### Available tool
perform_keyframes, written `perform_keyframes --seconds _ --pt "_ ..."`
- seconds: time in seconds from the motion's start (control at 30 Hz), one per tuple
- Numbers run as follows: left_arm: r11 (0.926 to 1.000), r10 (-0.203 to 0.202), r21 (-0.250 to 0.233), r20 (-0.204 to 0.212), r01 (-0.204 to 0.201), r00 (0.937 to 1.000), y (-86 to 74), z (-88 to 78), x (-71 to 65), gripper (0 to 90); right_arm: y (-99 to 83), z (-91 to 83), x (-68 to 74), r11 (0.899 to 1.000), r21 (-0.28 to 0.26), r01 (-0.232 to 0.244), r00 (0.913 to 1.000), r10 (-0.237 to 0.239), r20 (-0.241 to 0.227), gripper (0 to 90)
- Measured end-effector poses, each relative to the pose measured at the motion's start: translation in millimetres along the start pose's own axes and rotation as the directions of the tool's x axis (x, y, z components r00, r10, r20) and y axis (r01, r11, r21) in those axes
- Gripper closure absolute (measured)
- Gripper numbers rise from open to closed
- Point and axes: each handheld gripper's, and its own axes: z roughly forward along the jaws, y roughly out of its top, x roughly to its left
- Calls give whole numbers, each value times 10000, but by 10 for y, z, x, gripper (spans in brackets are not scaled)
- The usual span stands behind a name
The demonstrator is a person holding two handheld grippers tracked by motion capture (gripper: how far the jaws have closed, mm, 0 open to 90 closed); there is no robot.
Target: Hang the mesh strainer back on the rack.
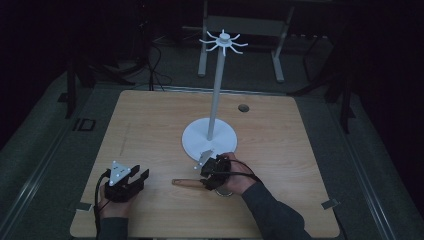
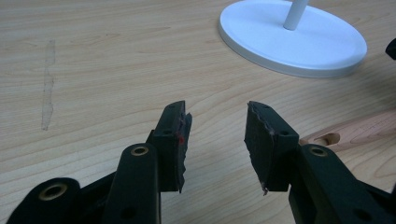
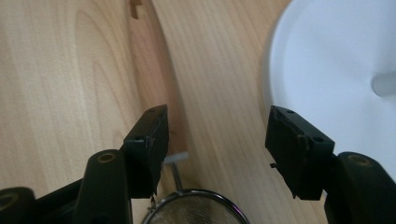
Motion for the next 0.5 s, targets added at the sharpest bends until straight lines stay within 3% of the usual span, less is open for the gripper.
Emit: perform_keyframes --seconds 0.33,0.5 --pt "10000 12 3 -19 -12 10000 0 -3 5 588 71 151 90 9969 610 500 9977 -471 -491 352" --pt "10000 15 2 -20 -15 10000 -1 -1 6 588 107 254 120 9938 961 558 9958 -483 -784 364"
